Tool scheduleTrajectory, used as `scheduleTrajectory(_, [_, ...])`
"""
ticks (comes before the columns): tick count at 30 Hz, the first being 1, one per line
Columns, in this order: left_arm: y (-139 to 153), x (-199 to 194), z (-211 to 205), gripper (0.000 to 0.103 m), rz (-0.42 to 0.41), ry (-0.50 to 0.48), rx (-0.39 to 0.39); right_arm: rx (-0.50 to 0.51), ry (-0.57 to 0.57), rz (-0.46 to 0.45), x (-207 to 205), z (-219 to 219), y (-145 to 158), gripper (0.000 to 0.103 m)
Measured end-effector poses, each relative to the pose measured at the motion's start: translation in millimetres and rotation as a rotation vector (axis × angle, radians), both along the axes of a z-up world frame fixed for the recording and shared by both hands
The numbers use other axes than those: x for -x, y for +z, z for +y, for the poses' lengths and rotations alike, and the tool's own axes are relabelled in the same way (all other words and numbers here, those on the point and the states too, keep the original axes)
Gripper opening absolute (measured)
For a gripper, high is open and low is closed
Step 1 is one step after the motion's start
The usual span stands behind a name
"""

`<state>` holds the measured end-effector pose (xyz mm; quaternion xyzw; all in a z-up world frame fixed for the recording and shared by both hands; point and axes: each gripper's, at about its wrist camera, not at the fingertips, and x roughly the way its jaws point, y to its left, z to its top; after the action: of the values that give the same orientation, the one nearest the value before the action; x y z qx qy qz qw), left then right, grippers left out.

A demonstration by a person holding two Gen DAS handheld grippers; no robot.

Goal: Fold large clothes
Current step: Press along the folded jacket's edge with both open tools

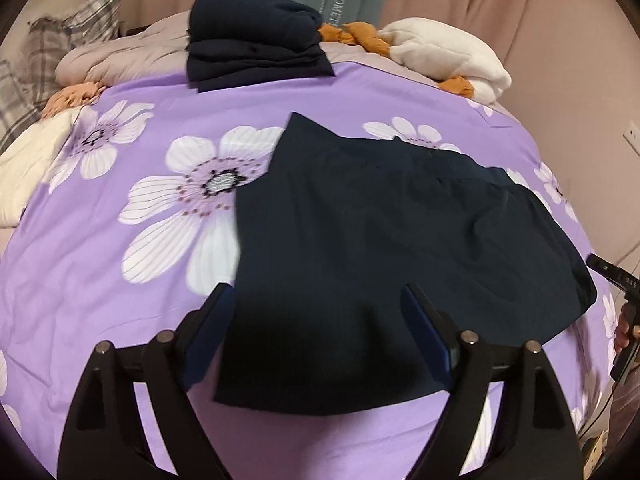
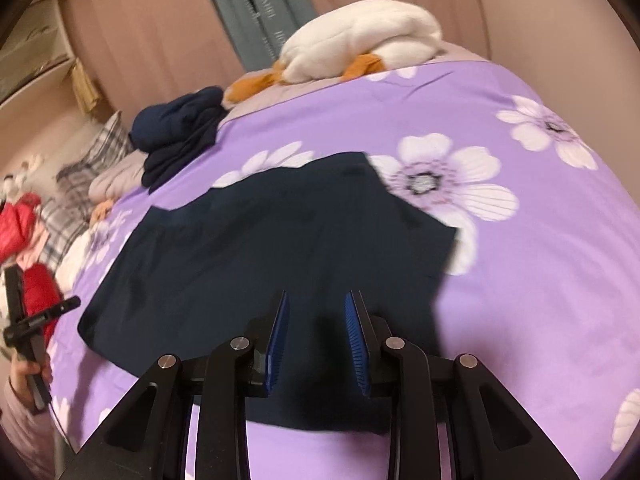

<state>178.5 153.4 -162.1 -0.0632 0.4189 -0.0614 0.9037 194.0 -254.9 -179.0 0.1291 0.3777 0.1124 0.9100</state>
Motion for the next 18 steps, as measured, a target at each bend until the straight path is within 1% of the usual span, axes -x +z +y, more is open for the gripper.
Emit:
scheduleTrajectory(2, [-4,-5,-4,0.085,0.010,-0.003,-0.007,0.036,-0.008,0.010,-10,9,-4,0.029])
scheduleTrajectory(5, [-7,-6,-18,0.085,0.005,-0.018,-0.027,0.094,-0.037,0.033,-23,17,-13,0.029])
scheduleTrajectory(11, [-19,-12,-29,0.085,0.025,-0.019,-0.085,0.116,-0.087,0.091,-27,9,-32,0.029])
scheduleTrajectory(16, [-38,-17,-28,0.085,0.064,-0.014,-0.110,0.123,-0.104,0.084,-22,7,-39,0.029])
scheduleTrajectory(18, [-42,-17,-28,0.085,0.072,-0.017,-0.107,0.122,-0.108,0.088,-22,7,-40,0.029])
